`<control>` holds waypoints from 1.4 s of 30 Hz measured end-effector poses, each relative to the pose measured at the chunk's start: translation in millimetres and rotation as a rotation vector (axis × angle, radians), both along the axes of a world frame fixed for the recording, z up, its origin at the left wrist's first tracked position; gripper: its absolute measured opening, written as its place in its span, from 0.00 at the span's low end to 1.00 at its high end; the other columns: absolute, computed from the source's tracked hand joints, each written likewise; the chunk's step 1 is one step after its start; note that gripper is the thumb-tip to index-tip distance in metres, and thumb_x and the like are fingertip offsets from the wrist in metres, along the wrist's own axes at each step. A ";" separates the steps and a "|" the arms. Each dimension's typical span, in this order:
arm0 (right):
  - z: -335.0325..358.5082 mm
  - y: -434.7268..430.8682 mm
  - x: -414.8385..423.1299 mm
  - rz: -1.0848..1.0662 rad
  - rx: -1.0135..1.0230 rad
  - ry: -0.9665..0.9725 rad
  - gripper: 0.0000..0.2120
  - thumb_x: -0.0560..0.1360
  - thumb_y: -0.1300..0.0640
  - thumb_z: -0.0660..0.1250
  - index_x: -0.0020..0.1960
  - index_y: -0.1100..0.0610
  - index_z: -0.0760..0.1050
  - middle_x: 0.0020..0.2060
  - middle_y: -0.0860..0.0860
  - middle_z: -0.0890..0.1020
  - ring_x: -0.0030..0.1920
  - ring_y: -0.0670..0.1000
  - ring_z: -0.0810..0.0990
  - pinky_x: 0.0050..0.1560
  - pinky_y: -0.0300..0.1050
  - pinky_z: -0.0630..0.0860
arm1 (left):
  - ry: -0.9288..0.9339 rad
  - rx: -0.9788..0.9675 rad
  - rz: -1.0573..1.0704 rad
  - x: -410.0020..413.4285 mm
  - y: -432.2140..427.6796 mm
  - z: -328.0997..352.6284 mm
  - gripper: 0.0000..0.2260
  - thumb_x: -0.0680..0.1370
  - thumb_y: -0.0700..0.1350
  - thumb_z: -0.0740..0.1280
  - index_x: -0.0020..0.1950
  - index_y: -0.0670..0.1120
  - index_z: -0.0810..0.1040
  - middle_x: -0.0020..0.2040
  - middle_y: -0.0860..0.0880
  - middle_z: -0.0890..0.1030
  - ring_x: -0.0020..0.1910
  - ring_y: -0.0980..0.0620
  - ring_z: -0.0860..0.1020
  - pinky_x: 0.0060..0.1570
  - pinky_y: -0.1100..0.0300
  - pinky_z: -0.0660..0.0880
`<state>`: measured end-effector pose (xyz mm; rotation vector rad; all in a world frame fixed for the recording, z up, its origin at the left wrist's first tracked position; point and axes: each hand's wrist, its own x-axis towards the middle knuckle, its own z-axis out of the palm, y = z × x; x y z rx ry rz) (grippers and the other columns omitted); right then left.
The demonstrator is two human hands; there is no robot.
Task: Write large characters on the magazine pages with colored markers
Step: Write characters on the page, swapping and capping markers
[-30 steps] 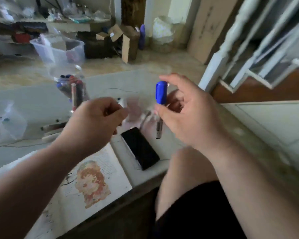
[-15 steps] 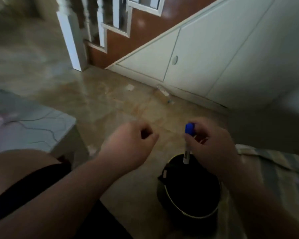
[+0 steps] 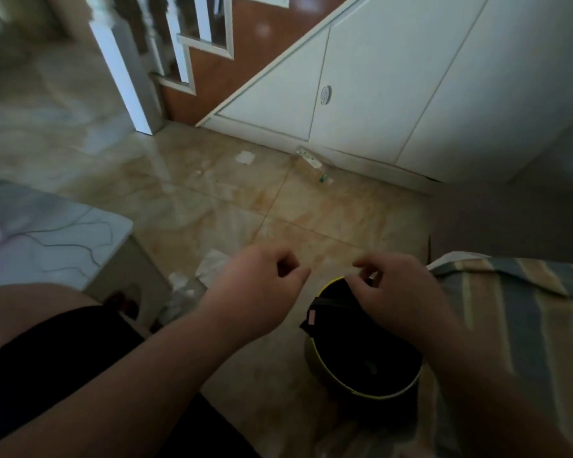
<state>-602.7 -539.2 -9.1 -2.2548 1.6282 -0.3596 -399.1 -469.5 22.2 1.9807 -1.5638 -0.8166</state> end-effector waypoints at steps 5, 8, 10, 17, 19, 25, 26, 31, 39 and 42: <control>27.4 4.1 76.0 0.180 0.005 -0.121 0.12 0.76 0.44 0.69 0.55 0.48 0.82 0.38 0.38 0.79 0.40 0.40 0.77 0.41 0.42 0.74 | 0.008 -0.073 0.183 48.8 28.2 26.2 0.09 0.78 0.56 0.69 0.40 0.54 0.80 0.34 0.58 0.81 0.33 0.63 0.79 0.27 0.71 0.72; 49.8 14.9 141.4 0.302 -0.044 -0.221 0.11 0.74 0.44 0.70 0.52 0.47 0.82 0.37 0.39 0.82 0.37 0.41 0.79 0.39 0.43 0.77 | -0.062 -0.162 0.316 94.6 55.9 43.7 0.10 0.78 0.54 0.70 0.39 0.52 0.80 0.33 0.59 0.80 0.33 0.63 0.78 0.29 0.70 0.71; 66.6 28.6 188.2 0.410 -0.055 -0.241 0.10 0.74 0.44 0.70 0.50 0.48 0.82 0.37 0.41 0.82 0.37 0.43 0.80 0.38 0.42 0.77 | -0.121 -0.223 0.432 128.8 82.6 53.5 0.11 0.78 0.53 0.70 0.38 0.50 0.80 0.31 0.54 0.79 0.34 0.61 0.77 0.31 0.68 0.71; 101.6 112.5 337.3 0.796 -0.080 -0.316 0.05 0.73 0.48 0.71 0.44 0.49 0.80 0.33 0.43 0.82 0.35 0.46 0.79 0.39 0.46 0.79 | -0.283 -0.273 0.847 227.8 221.4 73.3 0.11 0.78 0.51 0.69 0.40 0.47 0.81 0.32 0.51 0.80 0.32 0.56 0.76 0.34 0.59 0.72; 105.1 146.9 375.8 0.894 -0.101 -0.323 0.05 0.72 0.49 0.72 0.42 0.50 0.80 0.33 0.43 0.82 0.36 0.47 0.80 0.40 0.47 0.79 | -0.294 -0.282 0.936 245.7 266.5 74.0 0.11 0.78 0.51 0.70 0.39 0.47 0.80 0.31 0.51 0.79 0.31 0.55 0.75 0.33 0.59 0.72; 101.9 255.1 471.4 1.195 -0.075 -0.255 0.06 0.73 0.51 0.71 0.43 0.53 0.80 0.33 0.45 0.82 0.36 0.47 0.80 0.41 0.45 0.78 | -0.304 -0.245 1.231 298.4 397.1 58.8 0.11 0.77 0.52 0.71 0.37 0.48 0.78 0.27 0.55 0.77 0.28 0.55 0.75 0.28 0.64 0.68; 96.0 270.4 486.2 1.233 -0.068 -0.234 0.06 0.73 0.50 0.71 0.42 0.53 0.80 0.33 0.44 0.82 0.36 0.47 0.80 0.42 0.44 0.77 | -0.303 -0.225 1.264 306.7 414.0 53.3 0.11 0.77 0.52 0.71 0.37 0.49 0.78 0.27 0.53 0.77 0.28 0.54 0.75 0.30 0.61 0.70; 50.2 324.2 551.7 1.372 -0.024 -0.036 0.04 0.74 0.50 0.70 0.47 0.49 0.79 0.40 0.43 0.83 0.43 0.48 0.80 0.46 0.43 0.76 | -0.278 -0.154 1.368 340.8 470.3 14.5 0.12 0.77 0.51 0.70 0.36 0.49 0.77 0.29 0.51 0.78 0.31 0.52 0.75 0.34 0.59 0.70; -23.2 339.8 629.8 1.442 -0.125 0.173 0.15 0.77 0.56 0.65 0.63 0.49 0.76 0.61 0.47 0.80 0.59 0.54 0.79 0.57 0.50 0.78 | -0.182 0.001 1.255 385.1 474.0 -18.7 0.08 0.78 0.50 0.68 0.39 0.51 0.78 0.35 0.54 0.80 0.35 0.56 0.76 0.36 0.58 0.74; -39.5 341.8 649.5 1.455 -0.158 0.224 0.16 0.77 0.57 0.65 0.64 0.49 0.75 0.63 0.47 0.78 0.61 0.55 0.78 0.57 0.49 0.77 | -0.175 0.068 1.233 393.4 475.8 -26.9 0.09 0.78 0.51 0.67 0.38 0.53 0.76 0.34 0.55 0.78 0.33 0.58 0.74 0.33 0.60 0.69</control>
